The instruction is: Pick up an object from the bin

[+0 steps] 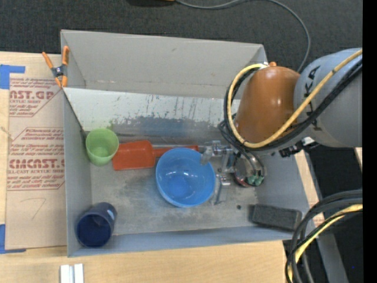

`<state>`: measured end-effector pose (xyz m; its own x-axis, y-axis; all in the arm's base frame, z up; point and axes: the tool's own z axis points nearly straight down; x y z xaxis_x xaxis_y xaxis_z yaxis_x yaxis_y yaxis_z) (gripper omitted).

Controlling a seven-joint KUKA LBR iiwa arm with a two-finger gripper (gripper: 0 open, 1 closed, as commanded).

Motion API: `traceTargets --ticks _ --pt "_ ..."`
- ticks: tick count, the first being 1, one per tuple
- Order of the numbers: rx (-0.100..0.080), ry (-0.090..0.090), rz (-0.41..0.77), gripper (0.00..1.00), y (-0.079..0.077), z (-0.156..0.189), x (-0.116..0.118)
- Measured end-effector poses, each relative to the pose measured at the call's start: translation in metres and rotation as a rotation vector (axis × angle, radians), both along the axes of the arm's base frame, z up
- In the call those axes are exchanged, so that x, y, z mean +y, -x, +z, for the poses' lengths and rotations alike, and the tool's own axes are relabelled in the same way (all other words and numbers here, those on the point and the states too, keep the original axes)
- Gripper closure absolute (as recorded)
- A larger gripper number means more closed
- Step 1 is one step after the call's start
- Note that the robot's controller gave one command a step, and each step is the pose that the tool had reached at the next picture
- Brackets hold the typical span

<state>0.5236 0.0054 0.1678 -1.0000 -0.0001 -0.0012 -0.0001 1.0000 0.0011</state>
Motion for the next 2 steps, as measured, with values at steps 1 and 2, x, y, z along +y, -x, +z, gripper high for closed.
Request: traceTargets --ticks 1,2 --pt "0.000 0.000 0.000 0.00 0.000 0.000 0.000" --pt "0.002 0.000 0.084 0.00 0.023 -0.056 0.045"
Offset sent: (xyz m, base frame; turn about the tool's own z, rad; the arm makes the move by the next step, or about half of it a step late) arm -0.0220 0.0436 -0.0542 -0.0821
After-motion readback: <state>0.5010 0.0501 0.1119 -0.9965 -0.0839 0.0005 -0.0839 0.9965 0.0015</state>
